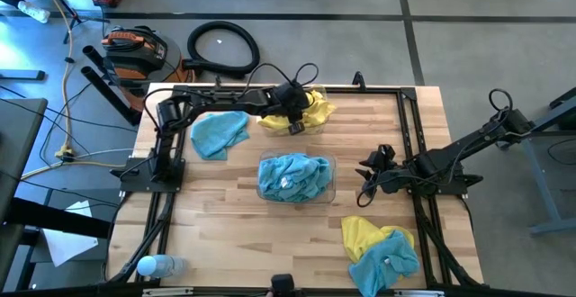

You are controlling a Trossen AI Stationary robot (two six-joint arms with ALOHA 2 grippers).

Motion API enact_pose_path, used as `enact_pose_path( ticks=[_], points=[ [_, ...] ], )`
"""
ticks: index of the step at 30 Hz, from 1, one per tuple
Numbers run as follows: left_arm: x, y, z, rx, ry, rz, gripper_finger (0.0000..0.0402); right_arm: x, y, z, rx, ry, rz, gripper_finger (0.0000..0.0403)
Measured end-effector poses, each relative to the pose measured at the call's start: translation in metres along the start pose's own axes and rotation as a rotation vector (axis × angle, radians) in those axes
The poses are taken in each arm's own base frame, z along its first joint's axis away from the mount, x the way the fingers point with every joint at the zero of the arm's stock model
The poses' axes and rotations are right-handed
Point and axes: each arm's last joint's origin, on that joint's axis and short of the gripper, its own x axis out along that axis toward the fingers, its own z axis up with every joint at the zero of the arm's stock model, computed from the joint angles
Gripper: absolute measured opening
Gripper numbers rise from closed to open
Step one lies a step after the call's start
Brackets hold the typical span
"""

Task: Sort microfiber towel by color & place in baskets
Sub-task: Put the yellow microfiber towel into the top transparent bin

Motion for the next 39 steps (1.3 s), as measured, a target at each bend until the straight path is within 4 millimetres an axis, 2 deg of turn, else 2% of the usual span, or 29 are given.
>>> enact_pose_path(
  ticks=[3, 12, 17, 21, 24, 32, 35, 39],
  points=[
    [-0.011, 0.002, 0.006, 0.003, -0.025, 0.017, 0.0128, 0.000, 0.000, 0.000, -0.001, 0.000, 0.000, 0.0130],
    [-0.056, 0.012, 0.026, -0.019, -0.150, 0.047, 0.0131, 0.000, 0.000, 0.000, -0.003, 0.000, -0.001, 0.0130],
    [-0.058, 0.013, 0.030, -0.070, -0.206, -0.007, 0.0131, 0.000, 0.000, 0.000, -0.005, 0.002, -0.003, 0.0130],
    [-0.044, 0.009, 0.033, -0.083, -0.279, -0.084, 0.0131, 0.000, 0.000, 0.000, -0.005, 0.002, -0.003, 0.0130],
    [-0.030, 0.006, 0.030, -0.095, -0.270, -0.087, 0.0131, 0.000, 0.000, 0.000, -0.003, 0.002, -0.003, 0.0130],
    [0.016, 0.007, 0.000, -0.182, -0.089, -0.101, 0.0131, 0.000, -0.001, -0.001, -0.006, 0.005, -0.005, 0.0130],
    [0.023, 0.010, -0.006, -0.215, -0.059, -0.111, 0.0131, 0.000, -0.001, -0.001, -0.006, 0.006, -0.006, 0.0130],
    [0.024, 0.010, -0.006, -0.214, -0.062, -0.119, 0.0131, 0.000, -0.001, -0.001, -0.007, 0.007, -0.007, 0.0130]
  ],
)
